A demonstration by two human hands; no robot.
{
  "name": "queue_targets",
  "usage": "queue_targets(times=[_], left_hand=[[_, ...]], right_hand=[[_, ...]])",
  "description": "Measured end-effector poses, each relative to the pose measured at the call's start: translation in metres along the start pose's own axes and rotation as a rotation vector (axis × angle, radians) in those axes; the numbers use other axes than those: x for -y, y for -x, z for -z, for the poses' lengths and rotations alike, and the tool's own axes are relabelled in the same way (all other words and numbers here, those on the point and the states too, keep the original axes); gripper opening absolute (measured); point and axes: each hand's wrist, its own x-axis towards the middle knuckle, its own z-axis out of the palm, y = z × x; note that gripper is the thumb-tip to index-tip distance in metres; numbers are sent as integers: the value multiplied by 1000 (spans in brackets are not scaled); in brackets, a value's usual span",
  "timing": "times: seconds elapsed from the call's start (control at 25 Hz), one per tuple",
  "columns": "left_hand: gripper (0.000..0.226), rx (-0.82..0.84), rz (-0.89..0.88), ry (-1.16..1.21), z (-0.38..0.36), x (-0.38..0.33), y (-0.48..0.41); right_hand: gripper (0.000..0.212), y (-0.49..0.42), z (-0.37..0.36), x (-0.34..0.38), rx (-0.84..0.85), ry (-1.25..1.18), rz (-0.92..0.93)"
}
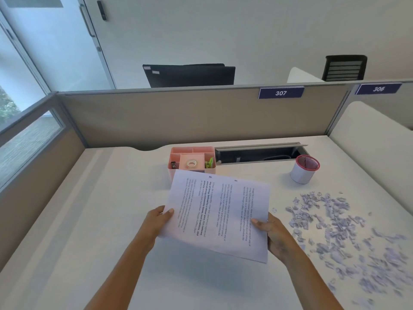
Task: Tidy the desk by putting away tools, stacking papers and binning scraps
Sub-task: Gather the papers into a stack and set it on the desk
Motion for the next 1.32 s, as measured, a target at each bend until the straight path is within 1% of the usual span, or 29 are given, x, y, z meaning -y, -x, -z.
queue_targets(times=[0.04,0.12,0.24,0.32,0.4,0.48,0.52,0.6,0.72,0.8,0.92,1.0,1.04,1.12,1.16,1.24,1.32], left_hand=[[19,-33,-20,-46,-3,-2,0],[17,-59,-74,-31,-3,-6,4],[17,-6,-192,87,-1,-9,15],[16,2,-234,88,-3,-4,22],[14,-4,-230,-8,-3,13,25],[21,-4,-212,-164,-4,35,24],[22,-15,-208,-224,-6,43,24],[21,-48,-218,-249,-10,46,24],[22,-81,-213,-193,-12,32,23],[24,-85,-186,-157,-9,26,19],[20,-116,-141,-99,-4,24,12],[16,-153,-95,-30,-1,24,11],[15,-169,-74,16,0,25,12],[19,-189,-34,134,4,26,17],[20,-195,-17,200,5,26,19],[22,-194,14,329,8,27,24],[22,-193,41,442,10,27,27]], right_hand=[[32,1,-1,3,5,19,16],[32,0,-1,10,28,55,60],[34,-1,5,20,50,94,136],[35,-1,14,19,61,103,164],[37,0,23,6,84,136,146],[39,1,32,-14,87,225,78],[38,1,36,-24,78,265,50],[32,0,39,-32,53,292,35],[27,-5,34,-20,30,337,65],[26,-10,30,-7,50,358,82],[27,-16,24,10,44,326,97],[27,-20,19,13,-32,268,95],[31,-22,15,11,-95,221,90],[42,-26,2,4,-203,55,46],[44,-26,-8,-1,-208,-42,2],[41,-24,-35,-10,-136,-147,-79],[37,-20,-68,-13,-19,-158,-102]])
